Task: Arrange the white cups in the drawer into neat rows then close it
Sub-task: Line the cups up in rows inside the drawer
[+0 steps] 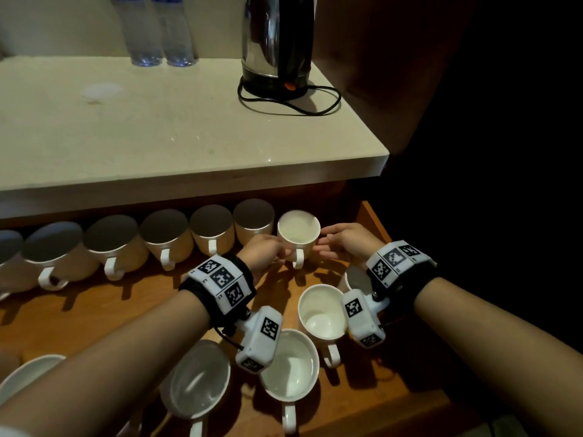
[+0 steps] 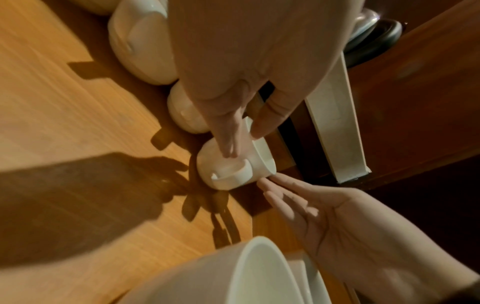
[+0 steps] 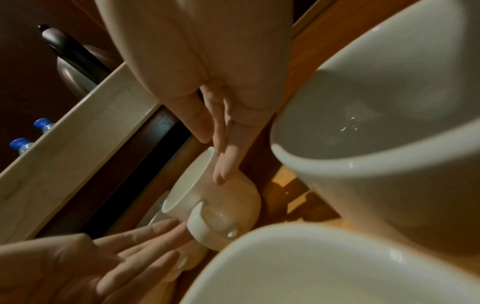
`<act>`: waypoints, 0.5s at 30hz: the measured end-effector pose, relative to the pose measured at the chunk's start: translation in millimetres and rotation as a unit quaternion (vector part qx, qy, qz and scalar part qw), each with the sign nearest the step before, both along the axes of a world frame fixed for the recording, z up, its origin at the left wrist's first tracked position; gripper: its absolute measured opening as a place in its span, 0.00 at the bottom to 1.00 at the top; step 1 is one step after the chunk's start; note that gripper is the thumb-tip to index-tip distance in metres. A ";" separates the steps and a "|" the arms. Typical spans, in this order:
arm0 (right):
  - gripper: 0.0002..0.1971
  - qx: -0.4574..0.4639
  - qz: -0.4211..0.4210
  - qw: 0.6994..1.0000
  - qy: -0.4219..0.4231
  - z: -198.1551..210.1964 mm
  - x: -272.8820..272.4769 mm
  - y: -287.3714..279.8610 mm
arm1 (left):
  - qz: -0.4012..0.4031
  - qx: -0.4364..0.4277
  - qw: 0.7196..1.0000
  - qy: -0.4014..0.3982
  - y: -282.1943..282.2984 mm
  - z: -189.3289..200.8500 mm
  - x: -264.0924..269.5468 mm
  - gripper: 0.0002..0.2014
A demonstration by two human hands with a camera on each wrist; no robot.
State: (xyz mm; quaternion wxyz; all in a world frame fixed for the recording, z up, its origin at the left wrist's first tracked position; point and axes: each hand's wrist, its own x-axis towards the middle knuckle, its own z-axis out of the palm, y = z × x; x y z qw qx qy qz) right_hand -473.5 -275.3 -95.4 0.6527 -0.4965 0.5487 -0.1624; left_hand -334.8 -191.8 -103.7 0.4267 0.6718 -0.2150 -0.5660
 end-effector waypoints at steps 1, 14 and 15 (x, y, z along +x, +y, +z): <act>0.18 -0.002 -0.009 1.000 -0.002 0.2 1.8 -0.3 | 0.006 -0.006 1.000 0.007 -0.6 -1.3 -0.2 0.14; 0.17 0.012 -0.069 0.996 -0.058 -2.2 16.1 -4.1 | 0.054 -0.056 0.997 0.013 -5.4 -3.5 3.7 0.23; 0.17 0.015 -0.073 0.995 -0.064 -1.9 16.8 -4.1 | 0.052 -0.057 0.997 0.011 -6.1 -4.1 4.5 0.25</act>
